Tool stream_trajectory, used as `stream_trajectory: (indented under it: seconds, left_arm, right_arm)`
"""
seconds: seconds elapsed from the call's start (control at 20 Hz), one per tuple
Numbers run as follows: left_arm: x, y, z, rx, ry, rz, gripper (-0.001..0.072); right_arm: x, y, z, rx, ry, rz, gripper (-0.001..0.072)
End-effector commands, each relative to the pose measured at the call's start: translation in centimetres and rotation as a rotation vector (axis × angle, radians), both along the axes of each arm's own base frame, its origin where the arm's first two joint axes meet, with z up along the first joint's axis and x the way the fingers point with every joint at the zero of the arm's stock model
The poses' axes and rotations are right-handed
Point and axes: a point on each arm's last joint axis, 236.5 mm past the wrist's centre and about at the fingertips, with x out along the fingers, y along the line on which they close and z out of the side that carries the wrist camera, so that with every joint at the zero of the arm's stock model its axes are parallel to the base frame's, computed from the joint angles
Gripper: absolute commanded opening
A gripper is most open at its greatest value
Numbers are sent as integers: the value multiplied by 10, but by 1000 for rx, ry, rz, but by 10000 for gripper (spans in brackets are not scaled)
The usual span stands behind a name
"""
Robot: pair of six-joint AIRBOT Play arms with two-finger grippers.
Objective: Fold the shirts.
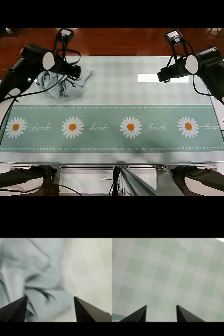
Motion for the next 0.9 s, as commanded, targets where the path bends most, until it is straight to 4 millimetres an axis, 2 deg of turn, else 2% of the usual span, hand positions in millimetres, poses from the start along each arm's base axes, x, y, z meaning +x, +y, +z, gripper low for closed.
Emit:
stream_trajectory:
  seconds: [0.0, 0.1, 0.2, 0.35, 0.55, 0.7, 0.75, 0.8, 0.85]
  left_arm:
    - [45, 42, 32, 33, -199, 35, 695]
    - [50, 83, 6, 23, -139, 139, 720]
    - [48, 103, -25, -48, -54, 227, 720]
    - [47, 99, -63, -198, 40, 300, 720]
    - [36, 90, -116, -202, 178, 310, 720]
    - [31, 86, -138, -193, 227, 307, 720]
    - [31, 86, -141, -191, 234, 308, 689]
    - [30, 87, -144, -189, 239, 310, 400]
    - [28, 88, -143, -188, 248, 312, 37]
  right_arm:
    - [5, -13, 4, -51, -24, -3, 451]
    - [6, -20, 4, -49, -22, -21, 451]
    - [5, -30, 3, -49, -15, -45, 451]
    - [2, -44, 1, -51, 5, -81, 451]
    - [-1, -58, -1, -53, 20, -117, 451]
    - [-2, -59, -2, -47, 23, -122, 451]
    - [-2, -57, -2, -40, 25, -122, 451]
    - [-2, -56, -3, -34, 28, -122, 451]
    - [-4, -57, -3, -36, 34, -124, 451]
